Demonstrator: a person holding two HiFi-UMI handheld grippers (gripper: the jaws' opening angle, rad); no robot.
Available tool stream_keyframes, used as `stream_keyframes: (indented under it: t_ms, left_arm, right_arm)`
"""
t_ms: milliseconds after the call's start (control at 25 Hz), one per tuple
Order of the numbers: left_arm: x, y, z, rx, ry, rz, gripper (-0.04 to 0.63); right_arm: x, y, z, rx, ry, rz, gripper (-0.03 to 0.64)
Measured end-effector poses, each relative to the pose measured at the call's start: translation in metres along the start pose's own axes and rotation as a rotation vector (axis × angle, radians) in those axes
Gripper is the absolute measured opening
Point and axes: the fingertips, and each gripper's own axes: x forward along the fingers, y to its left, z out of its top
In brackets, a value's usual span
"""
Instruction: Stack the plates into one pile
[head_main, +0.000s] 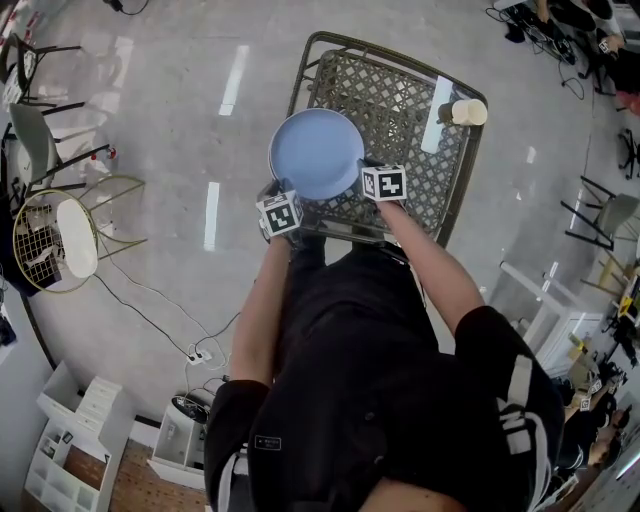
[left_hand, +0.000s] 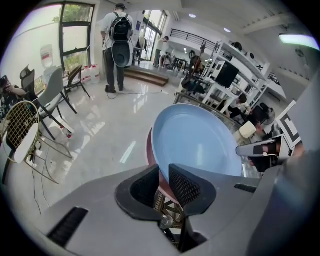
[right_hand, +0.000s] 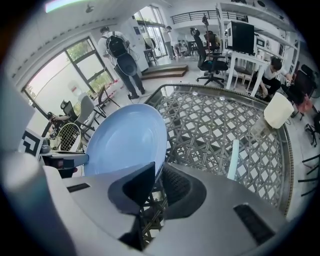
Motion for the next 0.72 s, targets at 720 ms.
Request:
stream_keyframes:
  t_ms: [720]
  left_arm:
    - [0.008,0.007,-0.012,-0.016,0.02,0.046,0.081]
  right_arm:
    - [0.006,0.003,-0.009,-0.033,0.023,0.006,0.046]
